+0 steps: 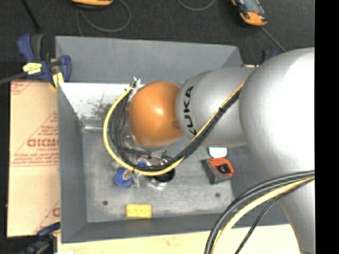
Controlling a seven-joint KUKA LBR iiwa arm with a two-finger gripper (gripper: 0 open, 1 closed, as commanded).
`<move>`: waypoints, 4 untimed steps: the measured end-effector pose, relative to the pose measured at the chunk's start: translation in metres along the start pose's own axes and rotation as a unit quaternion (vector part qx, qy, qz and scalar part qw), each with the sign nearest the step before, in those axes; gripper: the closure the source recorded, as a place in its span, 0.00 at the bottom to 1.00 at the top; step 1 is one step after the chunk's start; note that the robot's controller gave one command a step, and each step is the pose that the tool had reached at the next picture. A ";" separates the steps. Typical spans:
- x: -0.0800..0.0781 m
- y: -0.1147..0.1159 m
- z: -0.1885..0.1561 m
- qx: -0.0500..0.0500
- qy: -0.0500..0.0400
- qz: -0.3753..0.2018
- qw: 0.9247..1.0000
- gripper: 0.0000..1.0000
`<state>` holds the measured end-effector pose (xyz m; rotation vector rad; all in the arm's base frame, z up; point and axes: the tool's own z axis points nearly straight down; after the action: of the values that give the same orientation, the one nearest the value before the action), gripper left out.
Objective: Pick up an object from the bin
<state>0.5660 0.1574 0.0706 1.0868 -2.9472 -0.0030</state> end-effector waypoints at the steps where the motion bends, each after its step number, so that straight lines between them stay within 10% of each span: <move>1: 0.000 -0.001 -0.004 -0.001 0.001 0.000 1.000 1.00; 3: -0.020 -0.017 -0.042 0.004 -0.005 -0.092 0.996 1.00; 4: -0.013 -0.024 -0.066 -0.002 0.004 -0.016 1.000 1.00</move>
Offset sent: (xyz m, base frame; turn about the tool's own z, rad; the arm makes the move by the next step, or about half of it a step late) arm 0.0204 -0.0020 0.0751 -0.2316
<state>0.5910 0.1475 0.1369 1.1296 -2.9223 -0.0049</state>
